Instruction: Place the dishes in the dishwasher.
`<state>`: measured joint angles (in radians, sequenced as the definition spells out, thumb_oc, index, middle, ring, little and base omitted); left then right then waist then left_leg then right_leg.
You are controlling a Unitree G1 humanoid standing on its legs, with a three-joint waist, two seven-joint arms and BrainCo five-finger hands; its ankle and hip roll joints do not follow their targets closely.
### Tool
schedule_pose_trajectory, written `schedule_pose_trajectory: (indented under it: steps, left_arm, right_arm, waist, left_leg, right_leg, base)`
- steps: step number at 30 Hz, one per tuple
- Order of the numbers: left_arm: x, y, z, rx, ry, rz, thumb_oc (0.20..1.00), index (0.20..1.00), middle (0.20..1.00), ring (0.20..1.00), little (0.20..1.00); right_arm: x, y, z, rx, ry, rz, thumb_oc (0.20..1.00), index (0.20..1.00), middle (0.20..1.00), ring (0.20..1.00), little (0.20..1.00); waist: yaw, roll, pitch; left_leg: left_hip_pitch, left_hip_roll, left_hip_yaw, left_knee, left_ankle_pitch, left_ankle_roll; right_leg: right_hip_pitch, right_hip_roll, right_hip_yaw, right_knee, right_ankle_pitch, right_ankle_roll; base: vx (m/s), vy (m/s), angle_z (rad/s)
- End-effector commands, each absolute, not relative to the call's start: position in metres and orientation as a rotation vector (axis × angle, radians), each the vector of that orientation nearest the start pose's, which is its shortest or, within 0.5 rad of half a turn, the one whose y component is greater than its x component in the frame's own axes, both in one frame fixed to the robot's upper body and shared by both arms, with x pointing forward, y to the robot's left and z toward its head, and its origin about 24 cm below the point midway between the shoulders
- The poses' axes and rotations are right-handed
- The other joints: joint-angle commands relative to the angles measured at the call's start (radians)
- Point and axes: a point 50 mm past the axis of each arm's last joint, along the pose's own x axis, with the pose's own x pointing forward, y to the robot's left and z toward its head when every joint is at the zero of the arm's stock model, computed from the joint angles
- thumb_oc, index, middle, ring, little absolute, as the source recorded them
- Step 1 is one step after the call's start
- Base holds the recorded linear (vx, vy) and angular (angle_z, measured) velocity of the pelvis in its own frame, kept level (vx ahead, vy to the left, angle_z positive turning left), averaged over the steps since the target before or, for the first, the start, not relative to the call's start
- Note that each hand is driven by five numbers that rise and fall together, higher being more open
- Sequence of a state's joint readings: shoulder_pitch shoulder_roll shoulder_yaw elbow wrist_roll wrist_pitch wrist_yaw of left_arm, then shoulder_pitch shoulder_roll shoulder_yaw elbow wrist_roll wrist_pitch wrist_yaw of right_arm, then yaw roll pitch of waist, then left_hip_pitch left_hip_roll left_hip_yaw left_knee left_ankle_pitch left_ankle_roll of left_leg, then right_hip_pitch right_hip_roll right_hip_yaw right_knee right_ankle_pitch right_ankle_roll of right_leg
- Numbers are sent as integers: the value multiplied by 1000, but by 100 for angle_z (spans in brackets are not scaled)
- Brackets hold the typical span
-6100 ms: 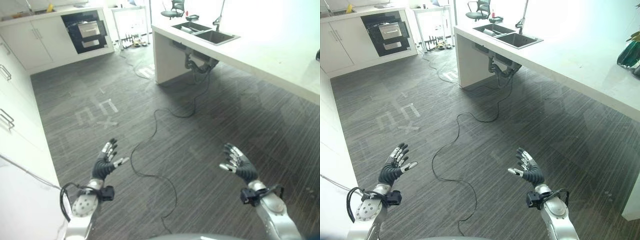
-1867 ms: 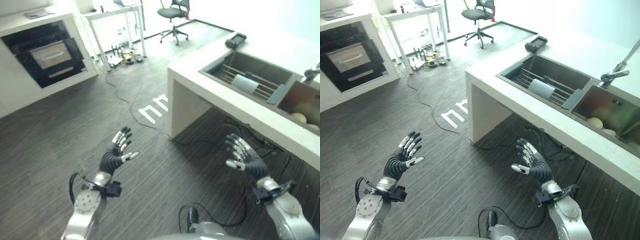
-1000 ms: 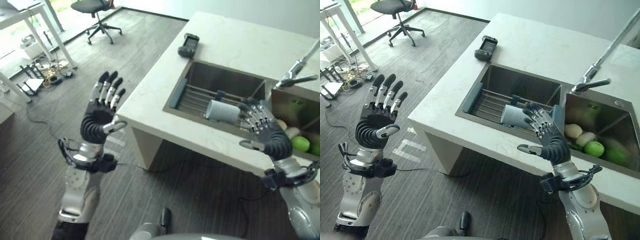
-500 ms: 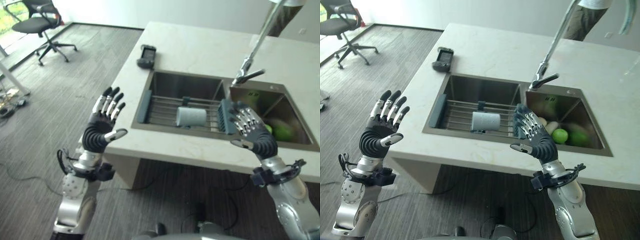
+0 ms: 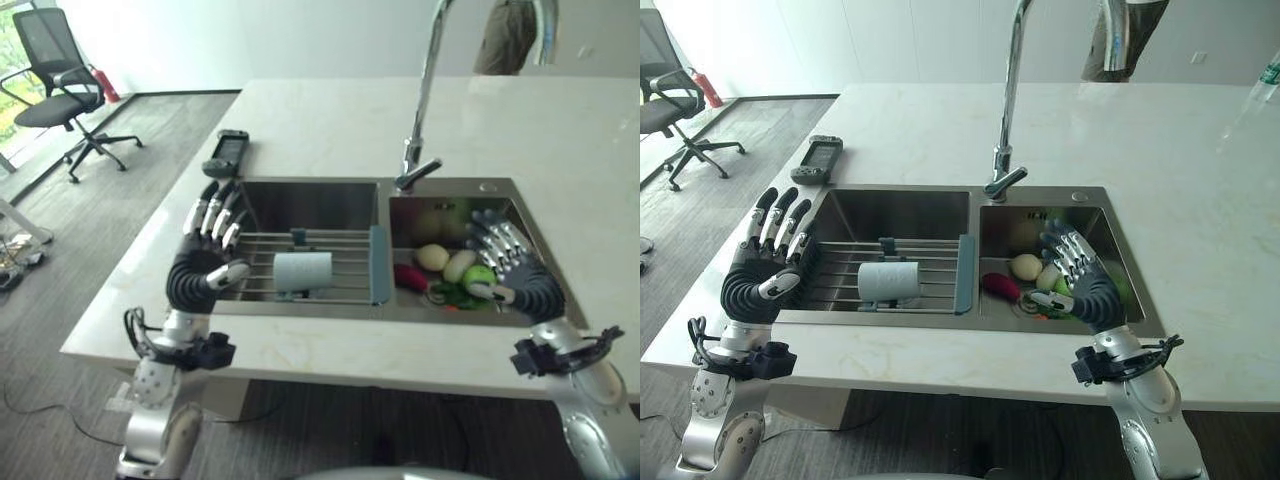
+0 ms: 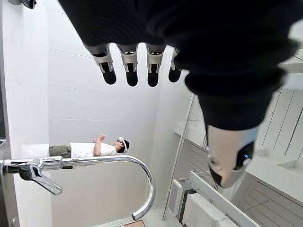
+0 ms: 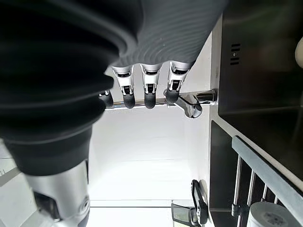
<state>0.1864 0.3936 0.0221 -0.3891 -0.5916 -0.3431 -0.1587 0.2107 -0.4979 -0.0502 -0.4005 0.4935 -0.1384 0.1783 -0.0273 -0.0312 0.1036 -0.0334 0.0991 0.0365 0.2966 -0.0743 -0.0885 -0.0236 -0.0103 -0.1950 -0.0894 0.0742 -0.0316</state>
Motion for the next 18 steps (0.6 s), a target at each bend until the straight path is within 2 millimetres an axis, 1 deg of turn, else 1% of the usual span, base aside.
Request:
schedule_pose_trajectory:
  steps: [1, 2, 3, 4, 5, 6, 8, 11, 12, 14, 16, 18]
  left_arm:
    - [200, 207, 155, -163, -670, -246, 1000, 1000, 1000, 1000, 1000]
    - [201, 207, 155, -160, -675, -250, 1000, 1000, 1000, 1000, 1000]
    - [201, 205, 156, -155, -686, -253, 1000, 1000, 1000, 1000, 1000]
    - [201, 205, 158, -146, -694, -251, 1000, 1000, 1000, 1000, 1000]
    - [203, 204, 158, -138, -699, -245, 1000, 1000, 1000, 1000, 1000]
    - [205, 207, 158, -104, -689, -205, 1000, 1000, 1000, 1000, 1000]
    - [210, 213, 155, -109, -630, -153, 1000, 1000, 1000, 1000, 1000]
    - [213, 222, 153, -94, -584, -103, 1000, 1000, 1000, 1000, 1000]
    - [213, 223, 153, -78, -580, -104, 1000, 1000, 1000, 1000, 1000]
    - [213, 222, 155, -18, -575, -100, 1000, 1000, 1000, 1000, 1000]
    - [215, 222, 158, 6, -565, -108, 1000, 1000, 1000, 1000, 1000]
    - [216, 222, 164, 125, -602, -97, 1000, 1000, 1000, 1000, 1000]
  right_arm:
    - [215, -209, 149, -33, -453, 249, 1000, 1000, 1000, 1000, 1000]
    - [215, -209, 149, -38, -456, 243, 1000, 1000, 1000, 1000, 1000]
    - [215, -210, 151, -48, -461, 239, 1000, 1000, 1000, 1000, 1000]
    - [215, -212, 152, -53, -463, 242, 1000, 1000, 1000, 1000, 1000]
    - [215, -213, 153, -57, -463, 243, 1000, 1000, 1000, 1000, 1000]
    - [215, -216, 153, -59, -458, 240, 1000, 1000, 1000, 1000, 1000]
    - [211, -219, 151, -47, -440, 230, 1000, 1000, 1000, 1000, 1000]
    - [209, -218, 147, -48, -422, 211, 1000, 1000, 1000, 1000, 1000]
    - [209, -216, 146, -51, -418, 207, 1000, 1000, 1000, 1000, 1000]
    - [210, -214, 145, -52, -412, 204, 1000, 1000, 1000, 1000, 1000]
    - [212, -214, 146, -68, -414, 202, 1000, 1000, 1000, 1000, 1000]
    - [214, -215, 148, -74, -418, 203, 1000, 1000, 1000, 1000, 1000]
  waist:
    - [-6, 14, 10]
    - [-4, 18, 12]
    - [2, 23, 17]
    - [2, 22, 17]
    - [0, 24, 15]
    - [-6, 27, 8]
    - [-14, 27, -7]
    - [-9, 24, -18]
    - [-6, 23, -21]
    - [2, 19, -25]
    - [11, 12, -28]
    - [17, 9, -32]
  left_leg:
    - [94, -46, 54, -315, 102, 31]
    - [94, -37, 56, -353, 119, 24]
    - [70, -27, 39, -378, 150, 15]
    - [71, -30, 30, -378, 145, 19]
    - [71, -27, 34, -384, 144, 17]
    - [71, -23, 41, -384, 132, 14]
    - [80, -21, 52, -384, 120, 15]
    - [91, -31, 48, -384, 109, 23]
    - [94, -35, 46, -384, 105, 27]
    - [98, -41, 41, -384, 99, 32]
    - [104, -47, 43, -384, 91, 40]
    - [110, -52, 43, -384, 83, 47]
  right_leg:
    - [57, -37, 71, 2, 18, 119]
    - [61, -38, 74, 2, 12, 121]
    - [71, -40, 84, 2, 1, 123]
    - [70, -45, 84, 2, -6, 123]
    - [71, -50, 75, 2, -6, 124]
    - [70, -60, 61, 2, -7, 130]
    - [77, -73, 37, 2, -7, 140]
    - [89, -84, 20, 2, -10, 145]
    - [92, -85, 19, 2, -11, 146]
    - [96, -88, 18, 2, -12, 148]
    - [103, -94, 13, 2, -14, 153]
    - [109, -100, 9, 2, -16, 156]
  base:
    - [63, 137, 6]
    - [45, 168, 11]
    - [24, 173, 15]
    - [10, 186, 7]
    - [7, 213, -10]
    - [23, 206, -26]
    - [86, 208, -6]
    - [102, 159, 14]
    - [78, 122, 10]
    - [74, 133, 14]
    - [59, 134, 27]
    - [31, 98, 32]
